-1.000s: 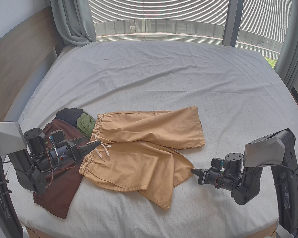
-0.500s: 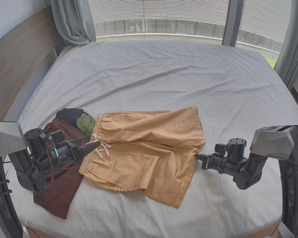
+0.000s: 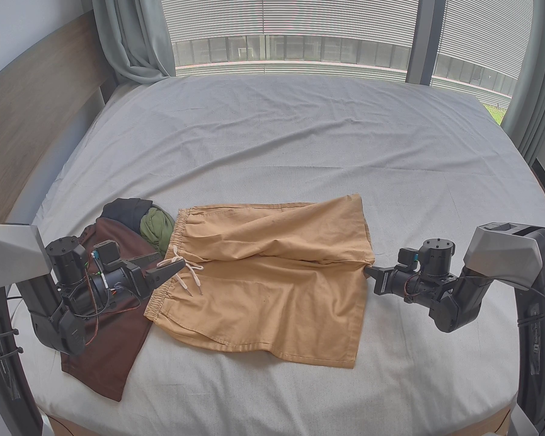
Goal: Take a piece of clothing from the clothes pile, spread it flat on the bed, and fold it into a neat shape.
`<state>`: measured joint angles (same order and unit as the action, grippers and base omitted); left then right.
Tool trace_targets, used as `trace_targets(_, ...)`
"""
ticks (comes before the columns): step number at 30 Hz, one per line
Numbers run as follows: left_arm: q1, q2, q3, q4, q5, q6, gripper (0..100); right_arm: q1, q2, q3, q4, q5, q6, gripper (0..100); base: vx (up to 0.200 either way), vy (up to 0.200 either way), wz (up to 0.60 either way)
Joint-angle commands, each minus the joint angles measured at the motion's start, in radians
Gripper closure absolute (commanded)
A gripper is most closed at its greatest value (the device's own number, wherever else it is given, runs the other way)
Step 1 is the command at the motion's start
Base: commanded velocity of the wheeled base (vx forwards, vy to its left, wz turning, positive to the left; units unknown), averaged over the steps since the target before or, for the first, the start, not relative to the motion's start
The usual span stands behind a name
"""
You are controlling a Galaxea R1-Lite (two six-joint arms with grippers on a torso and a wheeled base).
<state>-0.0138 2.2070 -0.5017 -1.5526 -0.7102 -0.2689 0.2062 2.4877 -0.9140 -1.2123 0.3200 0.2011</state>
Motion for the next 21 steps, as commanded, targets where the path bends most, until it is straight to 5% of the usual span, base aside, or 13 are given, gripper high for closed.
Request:
trace_targets(1,0.000,0.005,-0.001,-0.001,0.000,-0.001,0,-0.001,0.000,-0.025,0.013,0.001,-0.014,100,0.000,0.000,0.00)
trace_targets(13,0.003,0.008,0.000,-0.001,0.000,-0.001,0,-0.002,-0.001,-0.048,0.030,-0.001,-0.014,100,0.000,0.000,0.00)
trace_targets(14,0.003,0.010,0.000,-0.001,-0.002,-0.001,0,-0.002,-0.001,-0.048,0.030,-0.001,-0.014,0,0.000,0.000,0.00)
trace_targets(21,0.051,0.008,0.025,-0.001,-0.055,0.016,0,-0.001,-0.047,0.015,-0.001,-0.001,-0.014,0,0.000,0.000,0.00)
